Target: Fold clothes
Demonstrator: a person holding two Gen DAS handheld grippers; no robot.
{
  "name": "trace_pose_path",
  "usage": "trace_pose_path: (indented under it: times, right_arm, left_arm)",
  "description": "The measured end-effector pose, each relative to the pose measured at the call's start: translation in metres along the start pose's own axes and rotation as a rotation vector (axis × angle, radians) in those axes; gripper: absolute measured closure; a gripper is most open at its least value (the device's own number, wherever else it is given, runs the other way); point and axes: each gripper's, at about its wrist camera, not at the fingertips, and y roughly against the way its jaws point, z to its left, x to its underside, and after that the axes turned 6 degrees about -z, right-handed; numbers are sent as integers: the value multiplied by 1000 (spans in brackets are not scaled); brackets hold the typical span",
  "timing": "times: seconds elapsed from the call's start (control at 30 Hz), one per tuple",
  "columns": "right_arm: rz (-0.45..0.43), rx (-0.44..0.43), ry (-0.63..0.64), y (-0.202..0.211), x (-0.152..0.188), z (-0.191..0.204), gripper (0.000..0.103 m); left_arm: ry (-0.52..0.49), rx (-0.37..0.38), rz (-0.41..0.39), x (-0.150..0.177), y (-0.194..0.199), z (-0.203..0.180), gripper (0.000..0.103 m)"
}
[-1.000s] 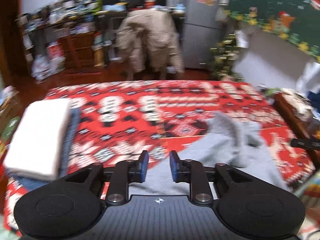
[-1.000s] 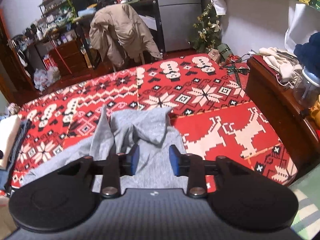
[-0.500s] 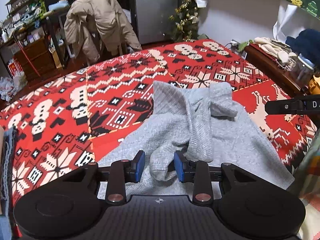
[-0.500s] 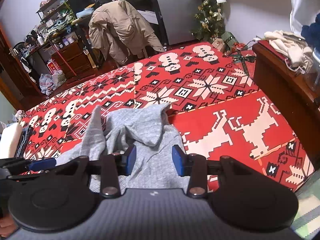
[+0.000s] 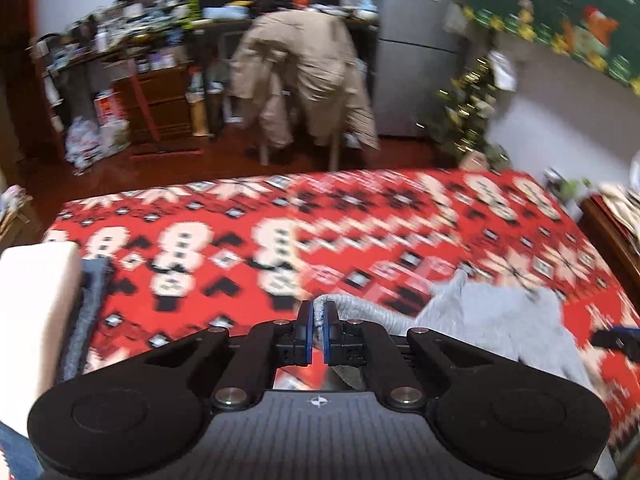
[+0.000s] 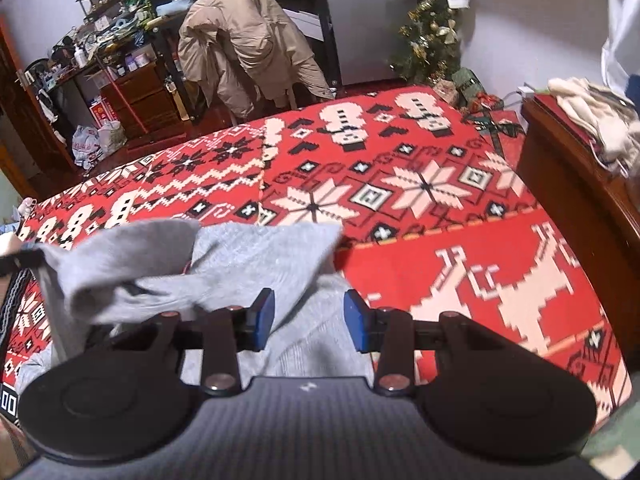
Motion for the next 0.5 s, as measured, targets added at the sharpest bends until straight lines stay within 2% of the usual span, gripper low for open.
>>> trace_pose_path:
  times: [0.13, 0.23, 0.33, 0.5]
  right_arm:
    - [9, 3, 60, -17, -6, 14, 61]
    - [22, 8, 102, -32, -7, 23, 63]
    - [42, 4, 117, -44, -7, 30, 68]
    - [50, -42, 164, -49, -2, 50, 68]
  left_arm:
    - [63, -51, -7, -10, -17, 34, 98]
    - [104, -62, -4, -12, -27, 52, 98]
    - [136, -44, 18, -7, -35, 61, 98]
    - [156, 59, 44, 2, -32, 58, 98]
